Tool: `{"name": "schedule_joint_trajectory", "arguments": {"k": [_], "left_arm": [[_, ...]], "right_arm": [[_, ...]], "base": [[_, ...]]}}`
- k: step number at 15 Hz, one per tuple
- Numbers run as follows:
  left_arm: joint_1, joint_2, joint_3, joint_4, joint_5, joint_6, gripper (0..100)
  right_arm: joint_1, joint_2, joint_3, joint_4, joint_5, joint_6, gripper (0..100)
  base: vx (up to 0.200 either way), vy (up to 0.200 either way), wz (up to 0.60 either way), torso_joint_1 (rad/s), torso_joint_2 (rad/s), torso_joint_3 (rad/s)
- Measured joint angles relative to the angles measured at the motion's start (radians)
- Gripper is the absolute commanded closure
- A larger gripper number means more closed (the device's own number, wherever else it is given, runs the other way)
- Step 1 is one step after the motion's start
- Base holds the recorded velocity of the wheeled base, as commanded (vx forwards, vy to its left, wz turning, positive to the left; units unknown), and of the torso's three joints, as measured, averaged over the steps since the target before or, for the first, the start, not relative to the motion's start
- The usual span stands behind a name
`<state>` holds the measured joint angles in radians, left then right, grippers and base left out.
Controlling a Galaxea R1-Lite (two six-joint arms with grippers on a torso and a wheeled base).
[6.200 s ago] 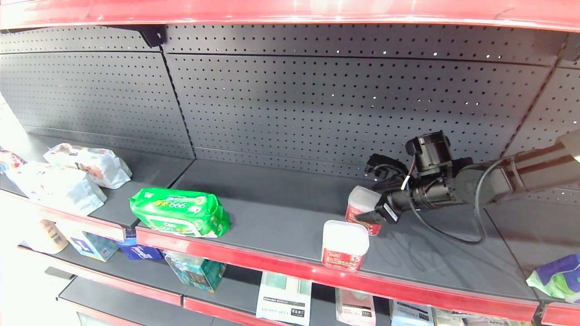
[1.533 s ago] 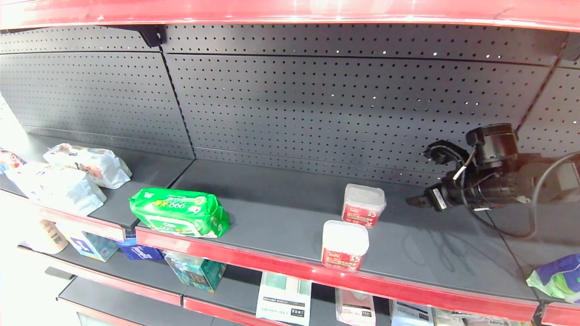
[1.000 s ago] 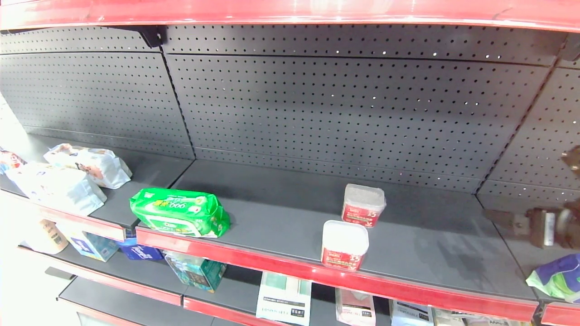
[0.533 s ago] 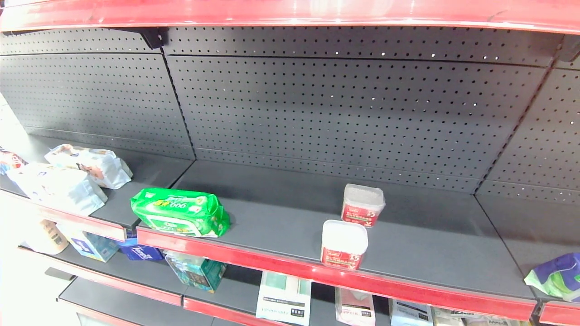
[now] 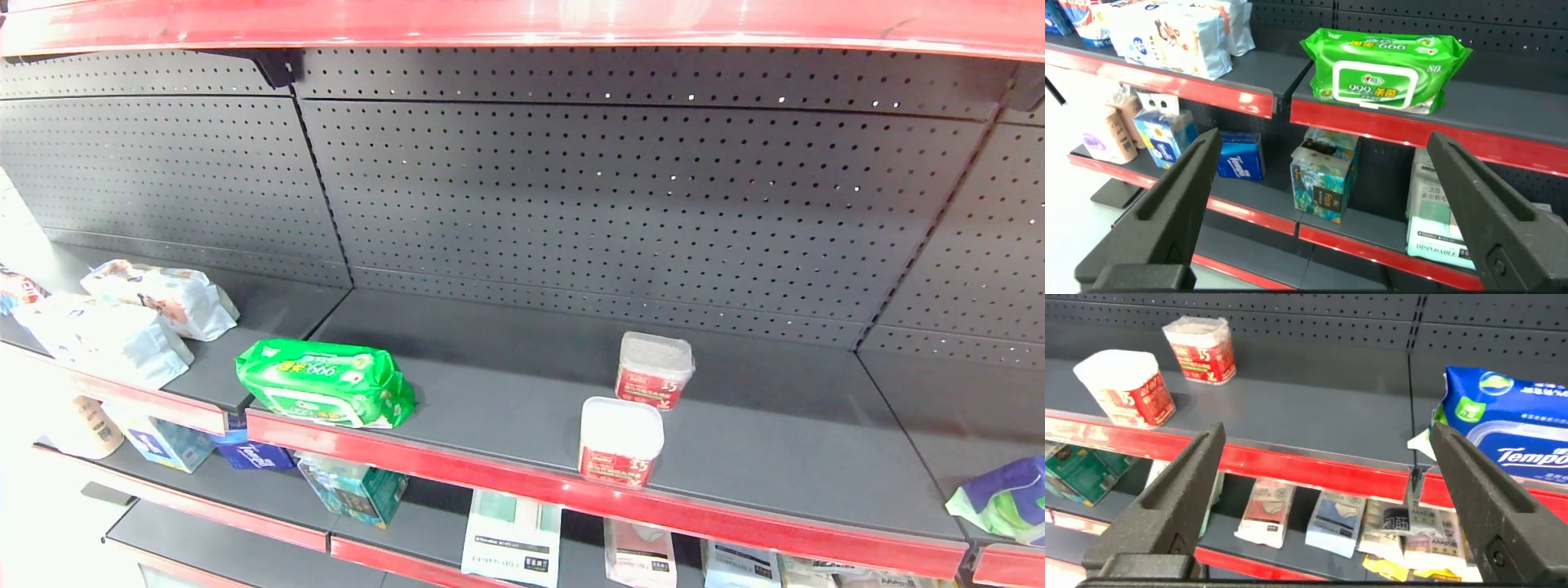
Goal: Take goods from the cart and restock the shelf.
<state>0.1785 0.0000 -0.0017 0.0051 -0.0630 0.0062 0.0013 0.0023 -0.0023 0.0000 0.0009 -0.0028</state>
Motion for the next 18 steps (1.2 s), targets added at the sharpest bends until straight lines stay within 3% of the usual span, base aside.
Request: {"name": "schedule_joint_trajectory", "arguments": {"k": [4, 18], "left_arm": [[0.000, 0.000, 0.000, 0.000, 0.000, 0.000, 0], [0.000, 0.000, 0.000, 0.000, 0.000, 0.000, 0]], "right_arm": [[-0.001, -0.004, 0.002, 0.000, -0.001, 0.005, 0], [-0.001, -0.004, 0.002, 0.000, -0.001, 0.017, 0]], "base": [[0.000, 0.000, 0.00, 0.000, 0.00, 0.000], [0.000, 0.000, -0.56, 0.003, 0.00, 0.001]]}}
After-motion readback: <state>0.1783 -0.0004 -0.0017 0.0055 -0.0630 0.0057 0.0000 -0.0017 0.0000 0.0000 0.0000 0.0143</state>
